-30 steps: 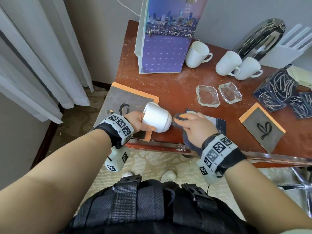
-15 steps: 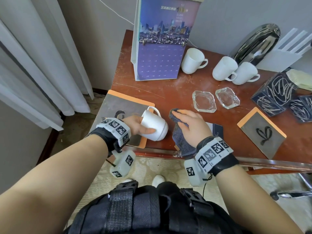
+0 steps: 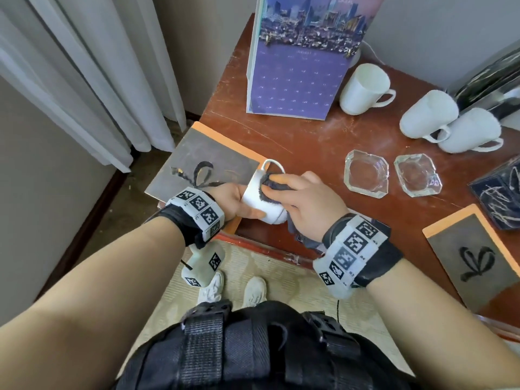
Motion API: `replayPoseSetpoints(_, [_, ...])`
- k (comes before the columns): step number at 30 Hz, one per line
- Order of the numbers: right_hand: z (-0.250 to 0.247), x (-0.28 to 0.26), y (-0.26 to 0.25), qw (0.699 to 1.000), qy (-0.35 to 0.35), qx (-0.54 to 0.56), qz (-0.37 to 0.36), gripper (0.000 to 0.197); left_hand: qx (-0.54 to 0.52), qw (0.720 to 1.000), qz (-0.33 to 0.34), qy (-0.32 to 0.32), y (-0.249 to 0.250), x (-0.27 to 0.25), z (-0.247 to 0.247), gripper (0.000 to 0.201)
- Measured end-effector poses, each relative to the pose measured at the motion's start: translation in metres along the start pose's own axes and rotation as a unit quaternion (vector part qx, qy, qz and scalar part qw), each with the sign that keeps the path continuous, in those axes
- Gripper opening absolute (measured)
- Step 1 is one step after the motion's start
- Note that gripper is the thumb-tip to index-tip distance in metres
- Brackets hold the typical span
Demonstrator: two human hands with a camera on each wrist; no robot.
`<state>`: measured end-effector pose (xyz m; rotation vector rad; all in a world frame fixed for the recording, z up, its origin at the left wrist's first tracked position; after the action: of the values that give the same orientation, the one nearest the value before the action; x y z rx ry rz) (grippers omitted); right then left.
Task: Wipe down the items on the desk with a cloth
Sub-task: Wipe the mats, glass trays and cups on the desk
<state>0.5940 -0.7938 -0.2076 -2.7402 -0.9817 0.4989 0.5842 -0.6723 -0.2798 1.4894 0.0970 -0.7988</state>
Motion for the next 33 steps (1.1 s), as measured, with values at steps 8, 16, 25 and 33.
replayPoseSetpoints(8, [-0.031, 0.014, 0.011, 0.999, 0.015, -0.038, -0.024, 0.046, 0.035, 0.994, -0.040, 0.093, -0.003, -0.001, 0.006, 0.021])
replayPoseSetpoints(16, [-0.005, 0.001, 0.021, 0.997, -0.055, -0.019, -0.046, 0.044, 0.071, 0.986, -0.027, 0.149, -0.014, -0.005, 0.006, 0.027])
replayPoseSetpoints(25, [-0.019, 0.033, 0.006, 0.998, -0.019, 0.017, -0.065, 0.043, 0.160, 0.974, -0.057, 0.152, -0.009, -0.010, 0.012, 0.033])
replayPoseSetpoints(33, [-0.012, 0.004, 0.023, 0.990, -0.081, -0.071, -0.093, 0.044, 0.169, 0.966, -0.083, 0.175, -0.007, -0.014, 0.013, 0.034])
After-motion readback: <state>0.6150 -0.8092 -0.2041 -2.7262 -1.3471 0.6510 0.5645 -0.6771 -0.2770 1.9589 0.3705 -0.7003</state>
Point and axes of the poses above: each hand's wrist, its own x-axis towards the middle knuckle, its own z-axis out of the palm, y = z × x, the point moved 6 cm from there along x, towards the middle knuckle, and after that the axes turned 3 degrees about -x, right-handed, at the moved point
